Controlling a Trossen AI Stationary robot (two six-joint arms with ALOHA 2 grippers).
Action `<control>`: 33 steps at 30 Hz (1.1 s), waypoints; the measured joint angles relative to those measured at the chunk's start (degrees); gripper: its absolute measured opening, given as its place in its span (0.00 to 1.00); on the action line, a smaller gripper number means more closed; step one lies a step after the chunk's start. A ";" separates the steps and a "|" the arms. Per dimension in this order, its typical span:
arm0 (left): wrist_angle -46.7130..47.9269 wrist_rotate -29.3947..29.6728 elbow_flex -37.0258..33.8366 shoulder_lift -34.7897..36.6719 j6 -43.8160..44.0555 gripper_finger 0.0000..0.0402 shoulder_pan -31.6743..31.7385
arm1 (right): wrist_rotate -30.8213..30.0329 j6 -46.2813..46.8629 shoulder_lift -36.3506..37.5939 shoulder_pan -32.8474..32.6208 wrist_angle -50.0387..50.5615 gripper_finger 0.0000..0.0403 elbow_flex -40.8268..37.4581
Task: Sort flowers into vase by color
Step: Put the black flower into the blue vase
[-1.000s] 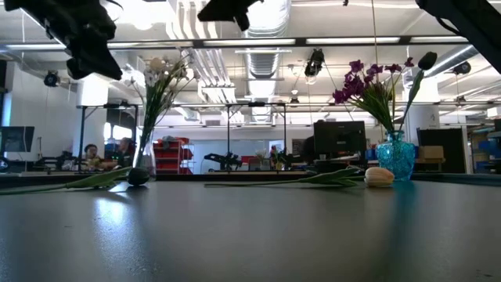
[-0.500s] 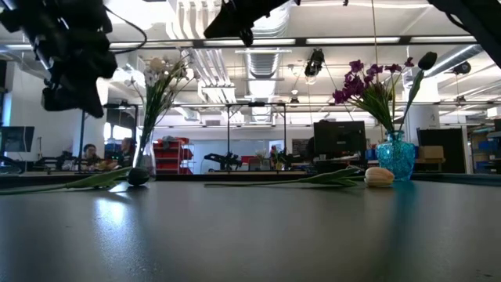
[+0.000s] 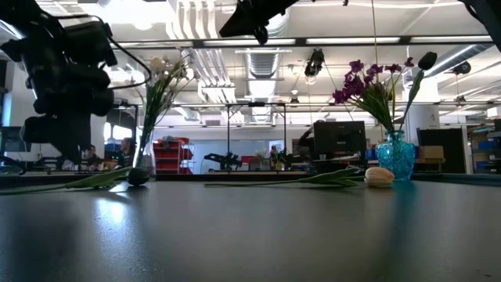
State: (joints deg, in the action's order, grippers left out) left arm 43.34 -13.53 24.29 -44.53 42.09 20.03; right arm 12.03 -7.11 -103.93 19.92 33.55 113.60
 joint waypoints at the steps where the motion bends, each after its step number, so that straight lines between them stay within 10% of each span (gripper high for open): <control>1: -0.14 1.30 -0.32 -0.64 0.47 0.41 0.00 | -0.02 0.44 0.39 0.00 -0.02 0.02 -0.25; 21: -11.48 7.16 -3.47 -14.08 -1.94 0.36 -0.07 | -0.05 0.46 1.94 0.00 1.28 0.02 -0.59; 33: -16.20 11.12 -2.62 -7.51 -9.02 0.03 -0.07 | -1.70 1.16 4.14 0.55 2.51 0.02 -1.35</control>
State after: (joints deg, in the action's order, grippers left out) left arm 27.14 -2.41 21.67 -52.04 33.07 19.97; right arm 10.33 -5.95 -99.78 20.48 36.06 112.24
